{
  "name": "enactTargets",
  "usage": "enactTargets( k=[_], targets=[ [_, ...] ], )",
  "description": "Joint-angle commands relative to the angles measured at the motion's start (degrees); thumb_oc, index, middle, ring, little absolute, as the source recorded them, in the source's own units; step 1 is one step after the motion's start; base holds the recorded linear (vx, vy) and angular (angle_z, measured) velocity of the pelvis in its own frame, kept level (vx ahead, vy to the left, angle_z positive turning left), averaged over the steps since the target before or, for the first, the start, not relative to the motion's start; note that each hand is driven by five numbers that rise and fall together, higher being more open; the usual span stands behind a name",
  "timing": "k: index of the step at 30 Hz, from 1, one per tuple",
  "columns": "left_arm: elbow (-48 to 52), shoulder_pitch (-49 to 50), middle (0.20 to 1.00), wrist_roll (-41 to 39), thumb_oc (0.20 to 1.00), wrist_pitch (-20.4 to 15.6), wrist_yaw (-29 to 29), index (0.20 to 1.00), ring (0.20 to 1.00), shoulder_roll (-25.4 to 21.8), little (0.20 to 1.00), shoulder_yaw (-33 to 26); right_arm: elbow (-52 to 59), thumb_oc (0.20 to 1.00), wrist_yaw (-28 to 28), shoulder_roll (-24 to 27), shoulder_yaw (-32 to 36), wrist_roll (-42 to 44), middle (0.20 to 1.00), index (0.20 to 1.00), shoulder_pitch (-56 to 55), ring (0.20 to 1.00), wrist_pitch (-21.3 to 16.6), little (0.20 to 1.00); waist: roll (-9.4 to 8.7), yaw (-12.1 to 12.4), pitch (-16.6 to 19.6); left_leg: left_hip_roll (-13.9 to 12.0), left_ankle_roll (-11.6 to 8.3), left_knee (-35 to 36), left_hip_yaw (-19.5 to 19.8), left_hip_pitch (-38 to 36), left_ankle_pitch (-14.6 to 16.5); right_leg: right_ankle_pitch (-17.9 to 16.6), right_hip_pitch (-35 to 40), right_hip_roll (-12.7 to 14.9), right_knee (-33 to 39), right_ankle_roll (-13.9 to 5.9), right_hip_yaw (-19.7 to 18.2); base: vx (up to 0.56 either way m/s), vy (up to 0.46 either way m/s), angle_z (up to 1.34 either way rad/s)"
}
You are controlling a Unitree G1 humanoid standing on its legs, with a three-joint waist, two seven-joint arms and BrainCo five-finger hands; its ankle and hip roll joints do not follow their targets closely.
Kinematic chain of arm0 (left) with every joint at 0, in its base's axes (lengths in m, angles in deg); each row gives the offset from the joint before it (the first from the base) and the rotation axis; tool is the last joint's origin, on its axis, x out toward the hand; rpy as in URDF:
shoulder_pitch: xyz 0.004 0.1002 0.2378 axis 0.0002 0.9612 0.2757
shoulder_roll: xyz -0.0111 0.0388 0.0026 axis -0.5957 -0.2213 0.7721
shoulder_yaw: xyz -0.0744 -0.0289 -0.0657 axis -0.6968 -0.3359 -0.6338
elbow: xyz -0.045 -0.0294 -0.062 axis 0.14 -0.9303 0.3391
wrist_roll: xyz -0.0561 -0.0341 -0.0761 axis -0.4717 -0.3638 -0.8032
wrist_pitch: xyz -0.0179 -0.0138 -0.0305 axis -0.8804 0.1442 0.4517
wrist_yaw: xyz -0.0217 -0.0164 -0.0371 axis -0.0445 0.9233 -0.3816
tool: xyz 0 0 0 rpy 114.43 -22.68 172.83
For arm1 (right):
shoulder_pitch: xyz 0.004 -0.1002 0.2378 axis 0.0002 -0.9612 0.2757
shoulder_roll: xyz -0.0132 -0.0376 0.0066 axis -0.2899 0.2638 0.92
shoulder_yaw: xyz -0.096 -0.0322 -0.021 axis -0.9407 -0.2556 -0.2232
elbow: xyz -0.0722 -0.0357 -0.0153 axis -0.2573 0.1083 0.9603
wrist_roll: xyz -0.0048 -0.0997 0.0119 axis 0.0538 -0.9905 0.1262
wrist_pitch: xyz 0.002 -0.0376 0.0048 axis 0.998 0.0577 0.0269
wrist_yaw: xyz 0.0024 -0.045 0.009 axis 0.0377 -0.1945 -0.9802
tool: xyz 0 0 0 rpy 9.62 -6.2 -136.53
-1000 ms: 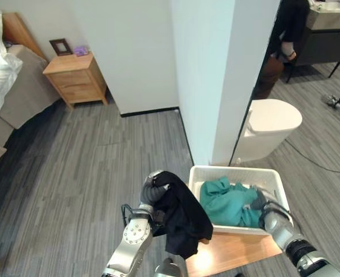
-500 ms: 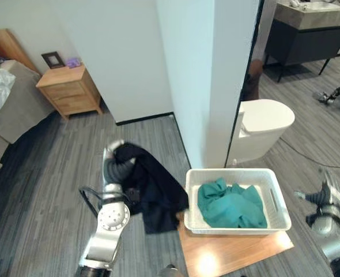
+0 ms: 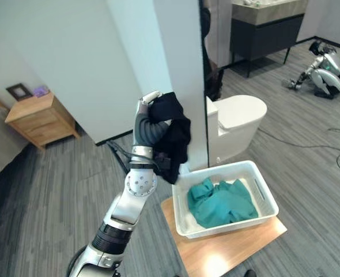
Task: Pick up bed clothes into laundry basket.
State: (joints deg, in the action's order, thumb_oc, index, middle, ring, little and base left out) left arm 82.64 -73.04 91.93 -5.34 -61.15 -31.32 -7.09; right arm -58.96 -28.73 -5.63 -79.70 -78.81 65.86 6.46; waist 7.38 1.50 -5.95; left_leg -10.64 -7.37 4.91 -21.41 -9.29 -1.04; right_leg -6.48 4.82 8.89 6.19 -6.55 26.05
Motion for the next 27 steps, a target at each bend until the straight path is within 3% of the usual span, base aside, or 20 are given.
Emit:
enactTargets(
  k=[1,15,20,23,27],
  targets=[
    [-3.9,-9.9,0.200,0.5,0.200,-1.0,0.4,0.200,0.200,0.8,0.200,1.7,-1.0,1.000,-1.0,0.5,-1.7,-1.2,1.000,1.000,3.8,1.000,-0.8,1.000,-0.97,0.2,-2.0,-3.3,-2.04,0.1,-1.5,4.2,-4.7,8.9,8.7,3.6,-1.2,-6.48,1.9,0.00,-0.012,-0.17],
    [-20.4,-14.6,0.200,1.0,0.200,1.6,2.2,0.200,0.200,4.4,0.200,6.5,0.0,1.000,-1.0,0.4,-4.8,-1.2,1.000,1.000,7.1,1.000,-1.1,1.000,-2.27,-2.2,-2.7,-3.4,-2.12,0.1,-2.3,4.8,-4.7,8.0,6.2,3.2,-1.2,-7.00,-0.1,0.00,-0.007,-0.10],
    [-30.5,-12.6,0.200,2.1,0.200,3.2,1.8,0.200,0.200,8.7,0.200,9.8,-0.9,1.000,-0.2,-0.1,-4.5,-0.2,1.000,1.000,7.2,1.000,-0.8,1.000,-3.25,-3.1,-2.8,-3.5,-2.26,0.1,-2.5,6.1,-4.8,7.4,4.5,3.0,-1.2,-7.26,-0.3,0.00,0.000,-0.01],
    [-42.0,-8.2,0.200,4.2,0.200,4.6,-0.1,0.200,0.200,12.6,0.200,13.2,-1.4,1.000,0.5,-0.6,-4.3,0.0,1.000,1.000,7.3,1.000,-0.7,1.000,-3.75,-4.1,-3.7,-3.9,-2.26,0.1,-2.7,7.2,-4.9,7.1,2.8,3.0,-1.2,-7.37,-0.9,-0.03,0.005,-0.04],
    [-46.2,-5.5,0.200,3.8,0.200,4.6,-0.8,0.200,0.200,14.0,0.200,14.2,-1.7,1.000,0.7,-0.7,-4.4,0.0,1.000,1.000,7.3,1.000,-0.5,1.000,-3.88,-4.3,-3.9,-4.0,-2.22,0.1,-3.1,7.5,-4.9,7.1,1.9,3.0,-1.2,-7.44,-1.5,-0.01,0.011,-0.16]
  ],
)
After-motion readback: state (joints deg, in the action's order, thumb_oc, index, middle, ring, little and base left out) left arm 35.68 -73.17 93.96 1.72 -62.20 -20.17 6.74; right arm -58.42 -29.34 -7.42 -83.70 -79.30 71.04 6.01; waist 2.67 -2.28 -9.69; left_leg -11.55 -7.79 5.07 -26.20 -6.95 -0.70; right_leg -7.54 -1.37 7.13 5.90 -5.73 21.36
